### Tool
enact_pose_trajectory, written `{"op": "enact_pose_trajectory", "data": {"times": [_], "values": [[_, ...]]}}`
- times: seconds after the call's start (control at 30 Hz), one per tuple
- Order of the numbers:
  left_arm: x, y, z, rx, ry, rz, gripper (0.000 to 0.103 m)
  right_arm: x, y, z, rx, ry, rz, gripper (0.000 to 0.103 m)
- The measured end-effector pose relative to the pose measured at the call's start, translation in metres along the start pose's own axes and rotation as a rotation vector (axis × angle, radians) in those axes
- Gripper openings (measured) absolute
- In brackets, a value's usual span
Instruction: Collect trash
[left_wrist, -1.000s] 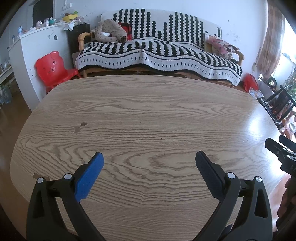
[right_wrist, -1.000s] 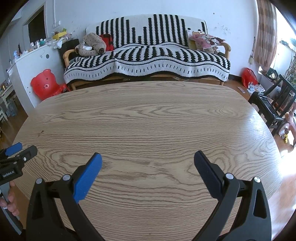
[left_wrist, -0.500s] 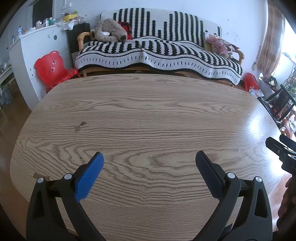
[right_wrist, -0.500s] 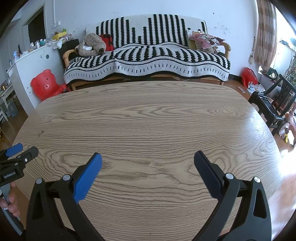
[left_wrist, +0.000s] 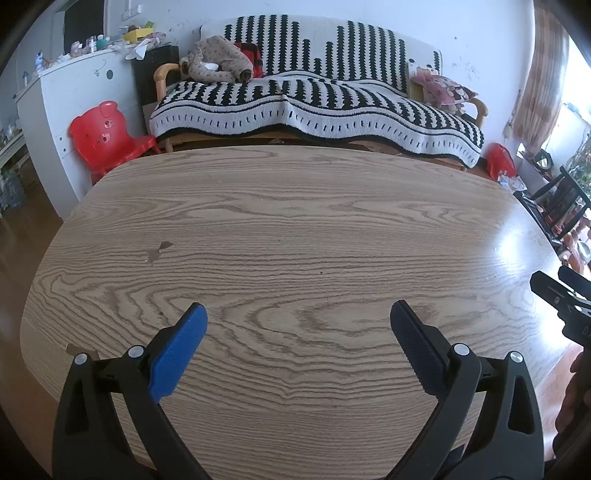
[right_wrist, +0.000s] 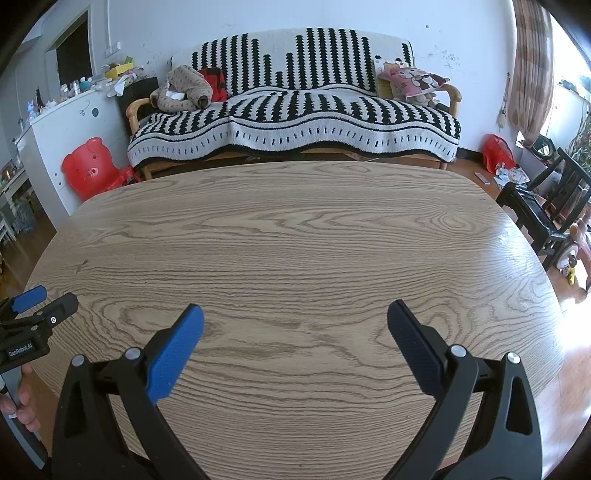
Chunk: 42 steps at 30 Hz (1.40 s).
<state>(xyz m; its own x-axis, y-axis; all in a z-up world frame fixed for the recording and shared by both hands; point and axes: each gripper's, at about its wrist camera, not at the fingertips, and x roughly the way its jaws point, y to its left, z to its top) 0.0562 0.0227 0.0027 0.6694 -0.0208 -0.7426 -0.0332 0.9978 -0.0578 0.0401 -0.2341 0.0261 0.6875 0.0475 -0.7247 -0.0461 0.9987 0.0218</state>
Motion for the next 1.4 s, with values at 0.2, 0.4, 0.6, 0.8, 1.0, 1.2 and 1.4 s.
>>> {"op": "enact_pose_trajectory", "data": {"times": [0.2, 0.4, 0.6, 0.8, 1.0, 1.2, 1.4], "values": [[0.0003, -0.0003, -0.0002, 0.001, 0.001, 0.000, 0.096, -0.0003, 0.0014, 0.0000, 0.000, 0.001, 0.001, 0.096], [0.0013, -0.0005, -0.0019, 0.003, 0.003, 0.001, 0.096, -0.0003, 0.0013, 0.0001, 0.000, 0.002, 0.002, 0.096], [0.0013, -0.0003, -0.0024, 0.000, 0.003, 0.001, 0.096, -0.0003, 0.0015, 0.0000, 0.001, 0.002, 0.001, 0.096], [0.0018, -0.0006, -0.0025, 0.001, 0.005, 0.001, 0.096, -0.0004, 0.0018, 0.0001, 0.001, 0.002, 0.002, 0.096], [0.0023, -0.0004, -0.0025, -0.001, 0.007, -0.001, 0.096, -0.0007, 0.0018, 0.0001, 0.001, 0.002, 0.001, 0.096], [0.0031, 0.0004, -0.0058, -0.004, 0.011, 0.000, 0.096, -0.0004, 0.0014, 0.0001, 0.001, 0.003, 0.002, 0.096], [0.0037, 0.0006, -0.0058, -0.007, 0.020, -0.003, 0.096, -0.0006, 0.0019, 0.0000, 0.002, 0.003, 0.002, 0.096]]}}
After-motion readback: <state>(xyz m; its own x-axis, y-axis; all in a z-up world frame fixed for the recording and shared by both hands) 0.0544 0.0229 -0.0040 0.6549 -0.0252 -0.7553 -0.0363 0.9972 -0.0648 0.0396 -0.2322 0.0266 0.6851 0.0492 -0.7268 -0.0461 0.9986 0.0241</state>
